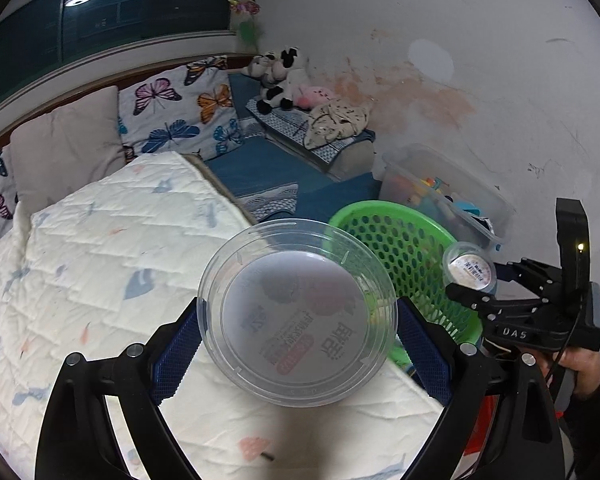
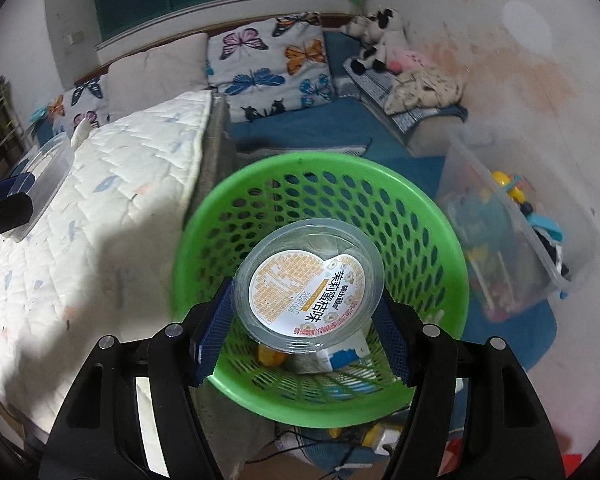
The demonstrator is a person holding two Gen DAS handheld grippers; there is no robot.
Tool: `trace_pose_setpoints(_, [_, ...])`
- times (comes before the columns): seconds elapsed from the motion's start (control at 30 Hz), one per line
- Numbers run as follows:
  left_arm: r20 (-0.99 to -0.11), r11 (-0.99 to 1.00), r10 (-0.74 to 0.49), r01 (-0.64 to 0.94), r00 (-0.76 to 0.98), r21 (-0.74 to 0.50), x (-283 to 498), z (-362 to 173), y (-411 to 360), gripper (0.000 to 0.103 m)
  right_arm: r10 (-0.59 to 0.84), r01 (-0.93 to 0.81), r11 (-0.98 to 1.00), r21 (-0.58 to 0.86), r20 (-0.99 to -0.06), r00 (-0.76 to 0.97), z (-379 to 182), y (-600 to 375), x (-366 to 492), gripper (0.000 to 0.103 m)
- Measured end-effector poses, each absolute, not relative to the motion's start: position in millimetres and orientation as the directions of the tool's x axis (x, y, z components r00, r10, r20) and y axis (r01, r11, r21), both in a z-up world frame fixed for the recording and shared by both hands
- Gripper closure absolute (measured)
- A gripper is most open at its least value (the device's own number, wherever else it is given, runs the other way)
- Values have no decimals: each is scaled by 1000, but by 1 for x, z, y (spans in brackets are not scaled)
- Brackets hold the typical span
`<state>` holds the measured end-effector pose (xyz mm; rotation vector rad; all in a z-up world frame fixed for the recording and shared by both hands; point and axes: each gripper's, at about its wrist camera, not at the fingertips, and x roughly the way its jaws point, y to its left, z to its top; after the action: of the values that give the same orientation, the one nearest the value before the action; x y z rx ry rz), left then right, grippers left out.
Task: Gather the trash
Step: 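Release the pudding cup into the basket with the right tool while the left tool holds the lid, then open the left tool to drop the clear lid into the basket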
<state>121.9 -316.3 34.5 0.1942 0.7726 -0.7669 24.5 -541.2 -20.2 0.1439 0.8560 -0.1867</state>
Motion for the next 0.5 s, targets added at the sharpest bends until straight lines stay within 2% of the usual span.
trace_pose_setpoints(0.13, [-703,696,-566,706,430,-128,122,33,-338,13,-109,234,970,60,-758,643,-21,-548,18,28])
trace_pose_setpoints(0.5, [-729,649,-573,750,374,-126,114,22,-391,13,-111,244,967,79,-729,675,-8,-551,-9,26])
